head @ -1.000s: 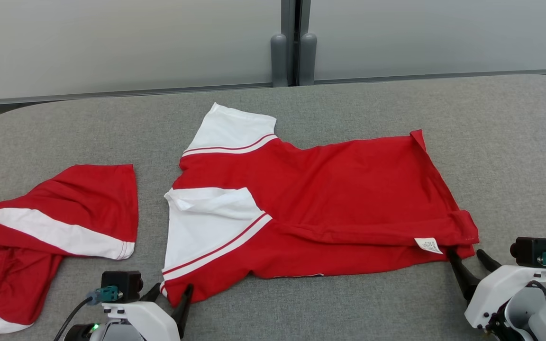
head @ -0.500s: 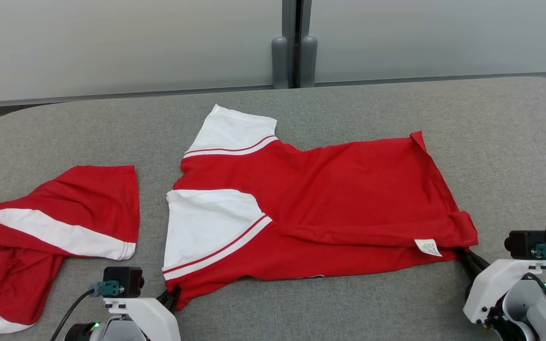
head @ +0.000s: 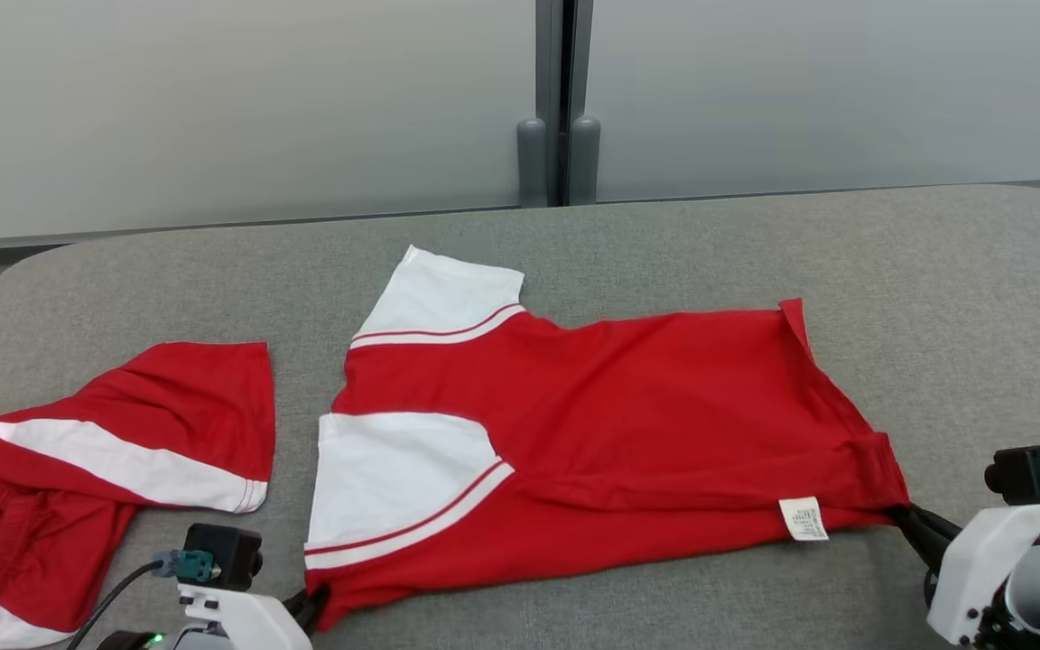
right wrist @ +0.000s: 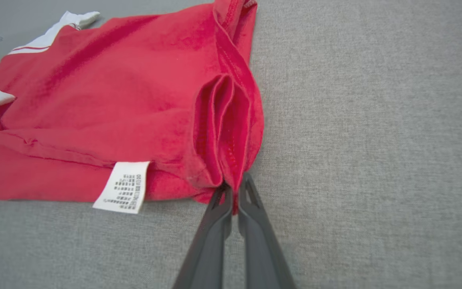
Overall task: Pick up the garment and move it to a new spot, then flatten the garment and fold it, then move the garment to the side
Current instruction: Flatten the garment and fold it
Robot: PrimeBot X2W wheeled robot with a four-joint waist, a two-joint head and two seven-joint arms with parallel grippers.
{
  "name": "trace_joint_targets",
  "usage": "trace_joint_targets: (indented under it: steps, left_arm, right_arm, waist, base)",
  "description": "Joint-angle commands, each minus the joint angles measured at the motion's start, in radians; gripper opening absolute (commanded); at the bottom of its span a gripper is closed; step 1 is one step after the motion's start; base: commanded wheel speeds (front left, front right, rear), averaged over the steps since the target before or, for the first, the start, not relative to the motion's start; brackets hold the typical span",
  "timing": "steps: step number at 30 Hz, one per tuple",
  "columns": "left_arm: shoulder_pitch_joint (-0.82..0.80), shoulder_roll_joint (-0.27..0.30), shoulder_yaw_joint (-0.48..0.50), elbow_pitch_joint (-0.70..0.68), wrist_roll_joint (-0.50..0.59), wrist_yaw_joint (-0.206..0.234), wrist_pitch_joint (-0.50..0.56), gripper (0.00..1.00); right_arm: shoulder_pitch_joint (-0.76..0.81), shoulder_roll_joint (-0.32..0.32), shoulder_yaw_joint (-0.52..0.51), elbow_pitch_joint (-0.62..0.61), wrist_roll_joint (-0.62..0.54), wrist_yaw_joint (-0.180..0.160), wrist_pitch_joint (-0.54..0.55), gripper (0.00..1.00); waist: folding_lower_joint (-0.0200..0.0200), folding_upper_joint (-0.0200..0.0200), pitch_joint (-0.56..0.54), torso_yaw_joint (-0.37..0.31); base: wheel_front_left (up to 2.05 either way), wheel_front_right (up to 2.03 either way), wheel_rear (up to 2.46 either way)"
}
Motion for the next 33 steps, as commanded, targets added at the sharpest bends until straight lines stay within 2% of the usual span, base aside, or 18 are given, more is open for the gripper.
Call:
trace_joint_targets:
  steps: [1, 5, 9, 10, 14, 15, 16, 17, 18, 22, 29, 33]
  left_arm:
    - [0.021, 0.034, -0.002, -0.036, -0.008, 0.009, 0.025, 0.0]
    - [0.057, 0.106, 0.0, -0.145, -0.025, 0.03, 0.084, 0.0]
    - [0.114, 0.178, 0.001, -0.256, -0.045, 0.07, 0.134, 0.0]
    - [0.141, 0.204, 0.004, -0.298, -0.055, 0.092, 0.149, 0.0]
    - [0.184, 0.231, 0.007, -0.348, -0.077, 0.12, 0.165, 0.0]
    - [0.189, 0.23, 0.008, -0.355, -0.08, 0.123, 0.165, 0.07]
    - [0.194, 0.228, 0.006, -0.357, -0.085, 0.125, 0.167, 0.45]
    - [0.199, 0.224, 0.002, -0.357, -0.091, 0.126, 0.175, 1.0]
    - [0.204, 0.22, 0.0, -0.355, -0.098, 0.127, 0.182, 1.0]
    - [0.197, 0.231, -0.01, -0.345, -0.09, 0.137, 0.206, 1.0]
    - [0.164, 0.239, 0.006, -0.361, -0.067, 0.145, 0.185, 1.0]
    - [0.117, 0.233, 0.022, -0.377, -0.026, 0.127, 0.141, 1.0]
  right_arm:
    - [0.03, -0.03, -0.014, -0.035, 0.012, 0.0, 0.035, 0.0]
    - [0.105, -0.069, -0.064, -0.131, 0.02, 0.0, 0.122, 0.0]
    - [0.206, -0.084, -0.143, -0.226, 0.011, 0.0, 0.201, 0.0]
    - [0.263, -0.074, -0.196, -0.265, -0.001, 0.0, 0.239, 0.0]
    - [0.369, -0.014, -0.315, -0.338, -0.068, 0.0, 0.314, 0.0]
    - [0.39, 0.008, -0.338, -0.36, -0.084, 0.0, 0.334, 0.1]
    - [0.408, 0.031, -0.363, -0.383, -0.103, 0.0, 0.355, 0.49]
    - [0.424, 0.051, -0.381, -0.404, -0.122, 0.0, 0.377, 0.95]
    - [0.437, 0.072, -0.399, -0.425, -0.141, 0.0, 0.399, 1.0]
    - [0.475, 0.132, -0.456, -0.506, -0.209, 0.0, 0.478, 1.0]
    - [0.502, 0.185, -0.529, -0.62, -0.254, 0.0, 0.555, 1.0]
    - [0.49, 0.21, -0.601, -0.698, -0.252, 0.0, 0.556, 1.0]
  waist:
    - [0.0, 0.0, -0.01, -0.002]
    - [0.0, 0.0, -0.023, -0.006]
    - [0.0, 0.0, -0.03, -0.011]
    - [0.0, 0.0, -0.029, -0.011]
    - [0.0, 0.0, -0.024, -0.012]
    - [0.0, 0.0, -0.022, -0.013]
    - [0.0, 0.0, -0.021, -0.014]
    - [0.0, 0.0, -0.02, -0.015]
    - [0.0, 0.0, -0.02, -0.016]
    - [0.0, 0.0, -0.019, -0.02]
    - [0.0, 0.0, -0.025, -0.022]
    - [0.0, 0.0, -0.027, -0.022]
  base:
    - [0.0, 0.0, 0.0]
    - [0.0, 0.0, 0.0]
    - [0.0, 0.0, 0.0]
    - [0.0, 0.0, 0.0]
    - [0.0, 0.0, 0.0]
    - [0.0, 0.0, 0.0]
    - [0.0, 0.0, 0.0]
    - [0.0, 0.0, 0.0]
    - [0.0, 0.0, 0.0]
    - [0.0, 0.0, 0.0]
    - [0.0, 0.0, 0.0]
    - [0.0, 0.0, 0.0]
